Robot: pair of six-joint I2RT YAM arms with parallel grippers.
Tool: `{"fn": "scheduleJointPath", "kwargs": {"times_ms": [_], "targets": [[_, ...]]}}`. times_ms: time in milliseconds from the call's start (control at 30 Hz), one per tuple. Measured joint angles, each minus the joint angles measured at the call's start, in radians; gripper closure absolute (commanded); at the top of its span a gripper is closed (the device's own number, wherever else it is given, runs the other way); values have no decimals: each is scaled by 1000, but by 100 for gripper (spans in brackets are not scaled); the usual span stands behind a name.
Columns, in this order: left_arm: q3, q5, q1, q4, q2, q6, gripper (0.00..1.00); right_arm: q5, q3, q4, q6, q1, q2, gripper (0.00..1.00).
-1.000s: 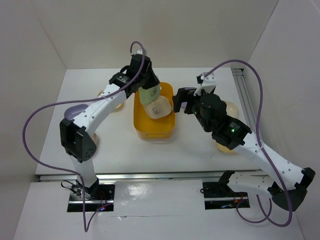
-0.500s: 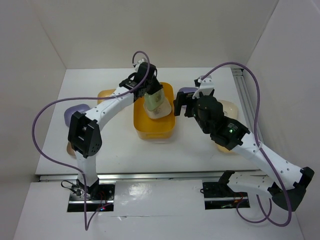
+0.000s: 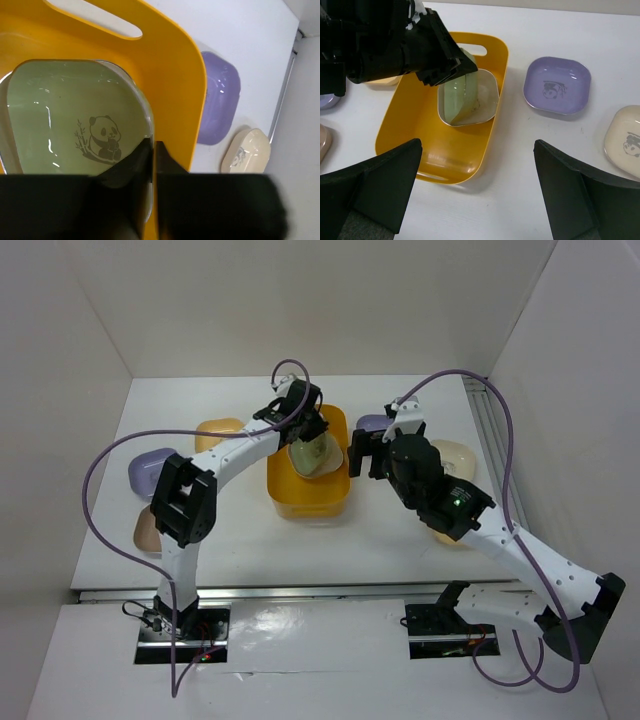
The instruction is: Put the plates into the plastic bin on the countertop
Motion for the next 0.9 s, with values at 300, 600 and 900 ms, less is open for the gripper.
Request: {"fn": "scheduleJointPath", "kwargs": {"times_ms": [300, 600, 900], "targets": [[-3, -9, -14, 12, -15, 6, 9, -19, -2, -1, -3, -35, -2, 0], [-150, -130, -126, 19, -406, 64, 1, -190, -7, 66, -3, -393, 106, 0], [-383, -260, -223, -106, -769, 132, 1, -385, 58, 142, -39, -665, 532, 0]]}}
